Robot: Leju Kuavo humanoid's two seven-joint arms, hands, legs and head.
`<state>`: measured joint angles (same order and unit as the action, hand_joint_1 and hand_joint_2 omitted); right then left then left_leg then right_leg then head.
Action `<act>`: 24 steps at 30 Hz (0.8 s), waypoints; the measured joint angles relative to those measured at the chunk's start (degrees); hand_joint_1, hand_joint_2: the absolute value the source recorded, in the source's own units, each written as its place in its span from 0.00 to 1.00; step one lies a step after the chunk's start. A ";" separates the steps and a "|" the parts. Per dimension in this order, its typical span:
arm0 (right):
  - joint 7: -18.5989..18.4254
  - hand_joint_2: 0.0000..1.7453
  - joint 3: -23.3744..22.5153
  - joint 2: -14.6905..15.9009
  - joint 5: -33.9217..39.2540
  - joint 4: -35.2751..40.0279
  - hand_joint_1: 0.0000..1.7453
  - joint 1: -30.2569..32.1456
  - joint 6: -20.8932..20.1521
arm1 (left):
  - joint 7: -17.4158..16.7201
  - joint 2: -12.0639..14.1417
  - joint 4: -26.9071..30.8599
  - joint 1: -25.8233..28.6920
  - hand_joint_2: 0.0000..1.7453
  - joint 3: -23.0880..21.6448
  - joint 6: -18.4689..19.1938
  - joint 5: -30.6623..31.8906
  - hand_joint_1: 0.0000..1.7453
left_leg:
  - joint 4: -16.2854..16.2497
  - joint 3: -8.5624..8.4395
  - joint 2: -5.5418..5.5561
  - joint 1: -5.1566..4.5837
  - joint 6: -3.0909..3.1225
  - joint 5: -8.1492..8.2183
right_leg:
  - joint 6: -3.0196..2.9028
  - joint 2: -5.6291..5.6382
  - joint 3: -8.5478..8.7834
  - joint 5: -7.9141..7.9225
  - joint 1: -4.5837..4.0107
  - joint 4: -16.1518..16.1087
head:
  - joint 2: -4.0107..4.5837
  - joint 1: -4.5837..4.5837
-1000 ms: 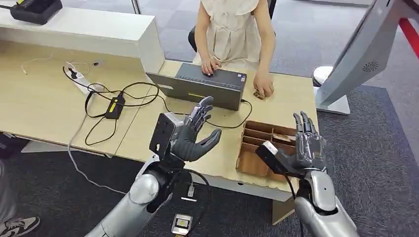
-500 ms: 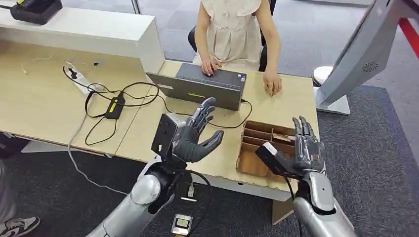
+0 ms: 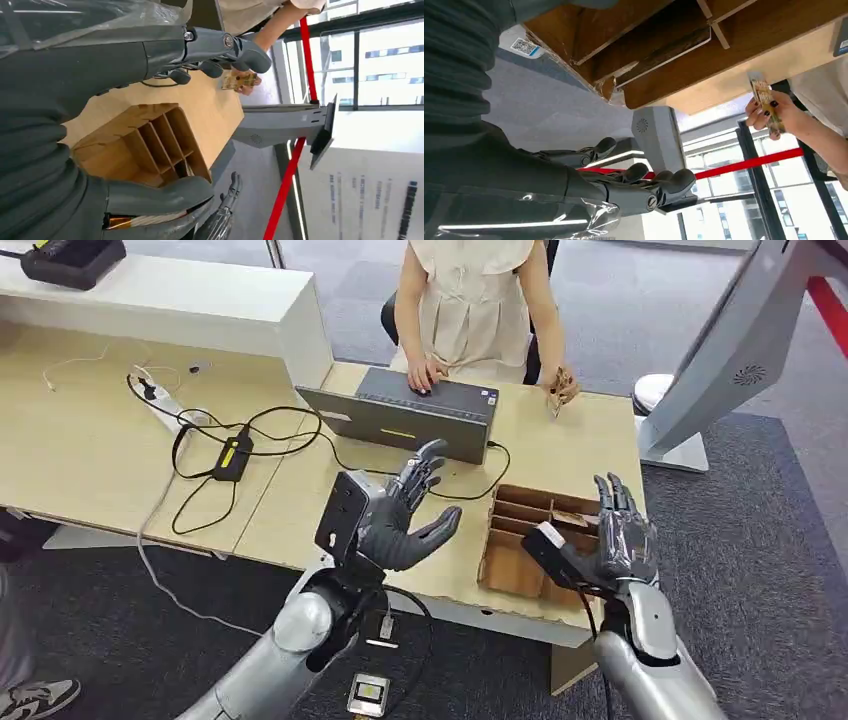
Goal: Pass the card to the sensor for recognition and then transmit it.
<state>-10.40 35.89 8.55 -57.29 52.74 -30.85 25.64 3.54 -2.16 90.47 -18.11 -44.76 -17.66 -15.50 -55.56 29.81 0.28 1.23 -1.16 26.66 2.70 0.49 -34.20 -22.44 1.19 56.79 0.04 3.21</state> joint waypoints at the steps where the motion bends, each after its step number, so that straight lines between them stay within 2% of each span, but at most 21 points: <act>1: 0.07 1.00 0.00 -0.02 0.02 -0.17 0.00 -0.04 0.00 | 0.07 -0.11 -0.13 0.00 1.00 0.00 0.04 0.02 0.00 | 0.00 0.00 0.00 0.00 0.00 0.00 | 0.00 0.00 0.00 0.00 0.00 0.00 | 0.00 0.00; 15: 0.90 1.00 0.02 -0.79 0.13 -2.99 0.00 -1.43 -0.02 | 0.46 -1.03 -1.94 -0.31 1.00 -0.04 0.22 -0.02 0.00 | 0.00 0.00 0.00 0.00 0.00 0.00 | 0.00 0.00 0.00 0.00 0.00 0.00 | 0.00 0.02; 17: 0.92 1.00 0.04 -0.85 0.13 -3.34 0.03 -1.47 -0.04 | 0.48 -1.03 -2.10 -0.31 1.00 -0.04 0.22 -0.02 0.00 | 0.00 0.00 0.00 0.00 0.00 0.00 | 0.00 0.00 0.00 0.00 0.00 0.00 | 0.00 0.00; 18: 0.92 1.00 0.04 -0.92 0.15 -3.47 0.88 -1.48 -0.09 | 0.48 -1.03 -2.21 -0.31 1.00 -0.04 0.22 -0.02 0.00 | 0.00 0.01 0.00 0.00 0.00 0.00 | 0.00 0.00 0.00 0.00 0.00 0.00 | 0.00 0.00; 19: 0.94 1.00 0.07 -0.96 0.15 -3.65 1.00 -1.50 -0.11 | 0.48 -1.03 -2.29 -0.31 1.00 -0.04 0.22 -0.02 0.00 | 0.00 0.01 0.00 0.00 0.00 0.00 | 0.00 0.00 0.00 0.00 0.00 0.00 | 0.00 0.00; 24: 1.31 1.00 0.09 -1.38 1.25 -4.20 1.00 -1.55 -0.94 | 0.48 -1.03 -2.43 -0.29 1.00 -0.04 0.39 -0.11 0.00 | 0.00 0.01 0.00 0.00 0.00 0.00 | 0.00 0.00 0.00 0.00 0.00 0.00 | 0.00 0.00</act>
<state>-9.09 35.98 7.17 -56.04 48.54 -32.40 24.70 4.02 -3.19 88.04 -18.40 -44.81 -17.27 -15.61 -55.56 29.82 0.28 1.23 -1.16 26.66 2.70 0.49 -34.20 -22.44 1.19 56.79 0.04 3.21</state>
